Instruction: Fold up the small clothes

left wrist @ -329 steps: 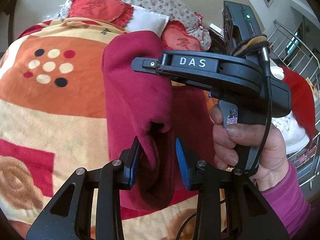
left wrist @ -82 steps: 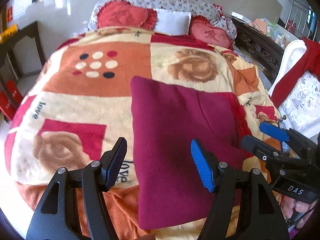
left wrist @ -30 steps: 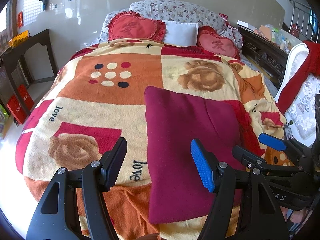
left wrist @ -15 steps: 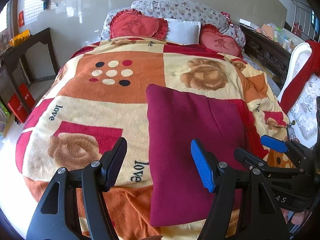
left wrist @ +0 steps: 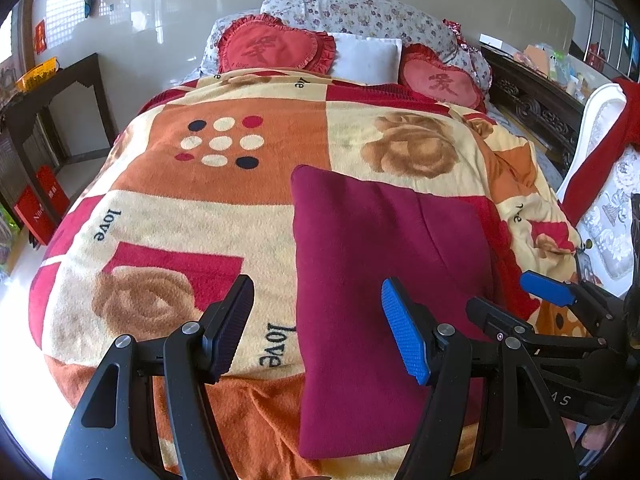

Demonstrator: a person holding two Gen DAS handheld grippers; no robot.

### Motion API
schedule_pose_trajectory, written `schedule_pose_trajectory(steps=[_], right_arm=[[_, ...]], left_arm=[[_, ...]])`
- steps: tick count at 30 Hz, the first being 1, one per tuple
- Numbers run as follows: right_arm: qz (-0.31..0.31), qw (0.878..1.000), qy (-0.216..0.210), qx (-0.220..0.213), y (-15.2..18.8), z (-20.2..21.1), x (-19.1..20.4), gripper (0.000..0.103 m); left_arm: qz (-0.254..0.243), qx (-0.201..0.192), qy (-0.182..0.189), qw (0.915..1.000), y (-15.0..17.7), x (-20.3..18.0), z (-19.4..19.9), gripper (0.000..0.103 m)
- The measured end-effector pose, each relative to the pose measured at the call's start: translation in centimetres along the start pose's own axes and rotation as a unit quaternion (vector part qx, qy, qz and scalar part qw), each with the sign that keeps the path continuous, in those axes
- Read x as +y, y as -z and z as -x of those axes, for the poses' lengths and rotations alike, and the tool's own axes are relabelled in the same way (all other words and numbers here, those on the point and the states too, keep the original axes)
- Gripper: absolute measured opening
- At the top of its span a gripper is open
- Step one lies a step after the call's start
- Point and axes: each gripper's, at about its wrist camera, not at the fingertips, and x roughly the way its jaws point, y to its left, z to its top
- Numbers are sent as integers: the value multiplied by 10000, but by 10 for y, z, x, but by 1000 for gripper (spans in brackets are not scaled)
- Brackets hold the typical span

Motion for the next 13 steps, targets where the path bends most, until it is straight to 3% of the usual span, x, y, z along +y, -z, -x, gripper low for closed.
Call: schedule_pose_trajectory(steps=[13], right_arm=[[-22, 9999, -32, 112, 0, -12, -4, 78]], left_arm=[[70, -185, 66, 9998, -8, 7, -4, 67]])
